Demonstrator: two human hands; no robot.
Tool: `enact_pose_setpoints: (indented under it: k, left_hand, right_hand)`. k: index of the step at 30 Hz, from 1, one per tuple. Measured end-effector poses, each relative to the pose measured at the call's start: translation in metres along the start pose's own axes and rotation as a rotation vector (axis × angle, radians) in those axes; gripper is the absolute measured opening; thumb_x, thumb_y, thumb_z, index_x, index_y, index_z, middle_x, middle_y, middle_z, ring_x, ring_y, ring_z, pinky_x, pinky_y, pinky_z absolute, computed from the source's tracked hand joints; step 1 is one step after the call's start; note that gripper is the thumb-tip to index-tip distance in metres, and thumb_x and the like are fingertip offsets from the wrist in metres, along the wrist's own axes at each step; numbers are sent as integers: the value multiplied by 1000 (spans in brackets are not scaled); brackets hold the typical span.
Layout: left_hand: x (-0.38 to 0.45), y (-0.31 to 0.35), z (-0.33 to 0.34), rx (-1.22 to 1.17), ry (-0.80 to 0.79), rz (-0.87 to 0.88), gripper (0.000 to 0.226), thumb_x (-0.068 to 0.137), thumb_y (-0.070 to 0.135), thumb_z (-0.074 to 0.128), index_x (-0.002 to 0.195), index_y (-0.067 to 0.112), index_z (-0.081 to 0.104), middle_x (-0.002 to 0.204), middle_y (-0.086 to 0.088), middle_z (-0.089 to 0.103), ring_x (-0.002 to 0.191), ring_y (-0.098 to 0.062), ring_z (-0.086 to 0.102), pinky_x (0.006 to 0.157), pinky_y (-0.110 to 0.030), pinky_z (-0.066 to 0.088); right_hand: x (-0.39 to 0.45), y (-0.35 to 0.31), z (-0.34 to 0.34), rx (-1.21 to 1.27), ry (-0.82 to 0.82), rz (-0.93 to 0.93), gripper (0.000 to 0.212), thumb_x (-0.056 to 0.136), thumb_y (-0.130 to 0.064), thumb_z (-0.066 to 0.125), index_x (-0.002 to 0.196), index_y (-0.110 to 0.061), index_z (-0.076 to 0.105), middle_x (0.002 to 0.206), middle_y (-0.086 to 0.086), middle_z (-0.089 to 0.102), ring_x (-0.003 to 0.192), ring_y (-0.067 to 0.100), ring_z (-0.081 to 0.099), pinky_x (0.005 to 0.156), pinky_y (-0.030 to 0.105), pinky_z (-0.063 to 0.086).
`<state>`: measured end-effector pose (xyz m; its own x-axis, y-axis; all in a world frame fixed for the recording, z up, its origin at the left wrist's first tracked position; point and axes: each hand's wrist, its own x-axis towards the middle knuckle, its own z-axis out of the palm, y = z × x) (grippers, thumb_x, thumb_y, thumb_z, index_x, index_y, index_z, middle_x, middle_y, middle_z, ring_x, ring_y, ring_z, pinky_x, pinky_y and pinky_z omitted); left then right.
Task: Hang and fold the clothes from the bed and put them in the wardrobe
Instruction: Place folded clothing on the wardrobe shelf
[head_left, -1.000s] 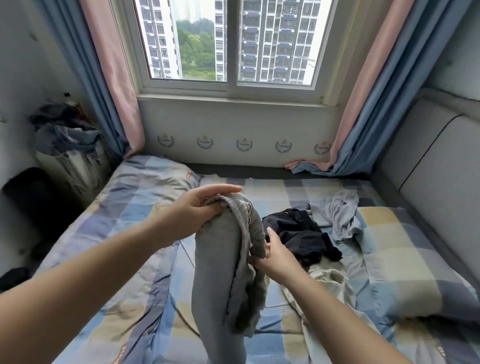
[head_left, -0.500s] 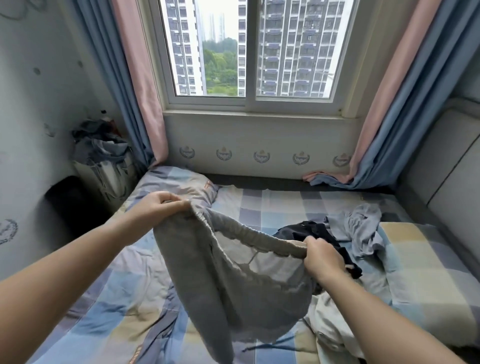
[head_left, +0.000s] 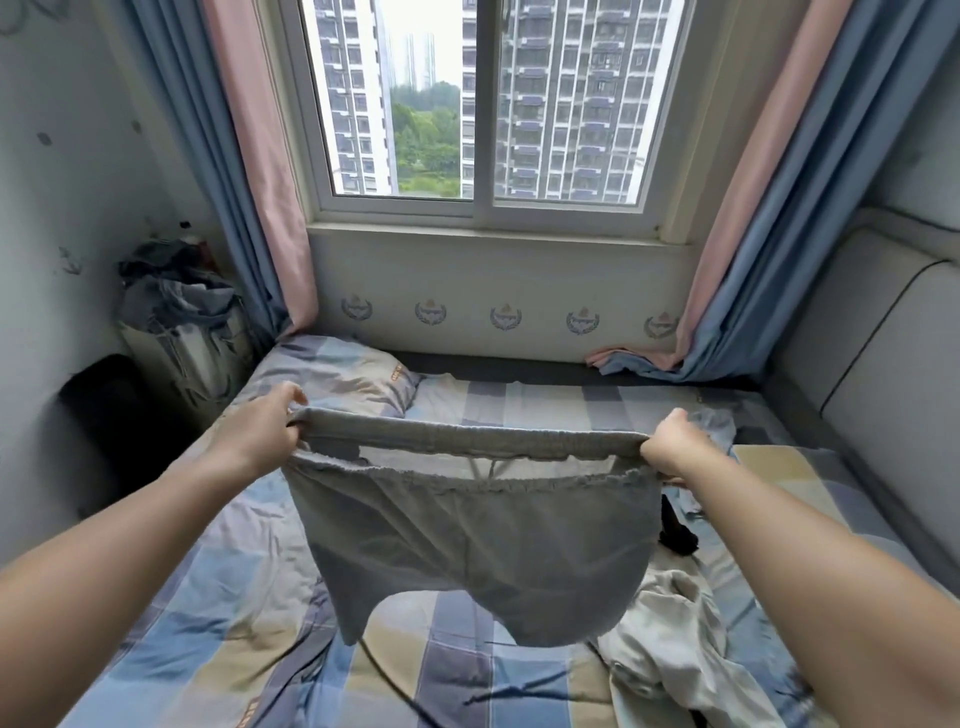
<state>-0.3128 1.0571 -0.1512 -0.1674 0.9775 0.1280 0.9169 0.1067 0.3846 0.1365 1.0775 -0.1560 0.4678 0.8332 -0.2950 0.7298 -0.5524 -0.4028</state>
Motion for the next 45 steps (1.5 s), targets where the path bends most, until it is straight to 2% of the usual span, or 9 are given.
enact_pose_setpoints:
  k: [4,6,9,13,18,29,34,40,45]
  left_hand:
    - [5,8,10,-78,-24,-108,19,83,3,51,95,7,65,94,-18,68,88,-35,61,78,-42,51]
    - [3,8,14,-73,-18,-141,15,84,2,50,90,5,63,92,-18,66,88,-34,59,75,-40,47]
    - [-3,2,19,-51,21,-207,15,85,5,46,94,11,56,92,-12,59,90,-33,54,72,-36,42]
    - [-12,-9,43,-191,19,-234,31,84,-3,44,104,13,61,102,-17,62,98,-37,56,78,-36,41]
    - [-55,-29,96,-390,-170,-462,25,87,-3,43,83,6,66,67,-14,56,62,-28,48,57,-30,35]
    - [-134,-62,145,-501,-739,-579,42,82,-1,69,50,16,48,51,-2,37,52,-14,34,47,-23,24]
    - [-132,-56,160,-311,-584,-501,45,81,13,73,48,16,42,48,-3,39,48,-18,37,49,-26,23]
    - [-95,-37,152,-249,-413,-448,30,83,13,69,56,13,56,54,-6,55,57,-22,53,54,-29,36]
    - [-25,-26,128,-484,-177,-391,8,84,14,65,85,21,67,92,-14,69,94,-35,65,84,-47,55]
  right_hand:
    - [1,4,2,879,-126,125,63,90,0,47,146,-18,23,107,14,53,74,23,55,63,34,51]
    - [-3,14,3,732,-32,15,62,90,-3,47,147,-18,28,103,12,53,74,23,52,64,31,43]
    - [-7,35,2,-28,179,-272,50,86,-3,45,134,-19,44,117,14,51,96,31,55,74,34,43]
    - [-18,57,12,-386,63,-257,20,86,-12,49,103,-21,53,112,10,60,98,30,59,75,32,45]
    - [-39,94,62,12,-334,-24,26,89,2,39,74,-11,56,61,7,59,50,16,59,50,26,47]
    - [-52,160,126,37,-611,205,23,85,2,44,65,-9,44,39,2,39,35,13,35,40,19,29]
    - [-46,154,142,64,-499,176,24,86,3,42,66,-9,46,55,8,43,42,17,41,37,17,36]
    - [-12,136,145,175,-225,129,26,82,-1,48,65,-18,56,77,15,60,84,37,63,77,44,54]
    - [30,74,100,444,-5,50,23,82,-6,51,74,-20,67,81,4,66,81,31,64,80,40,55]
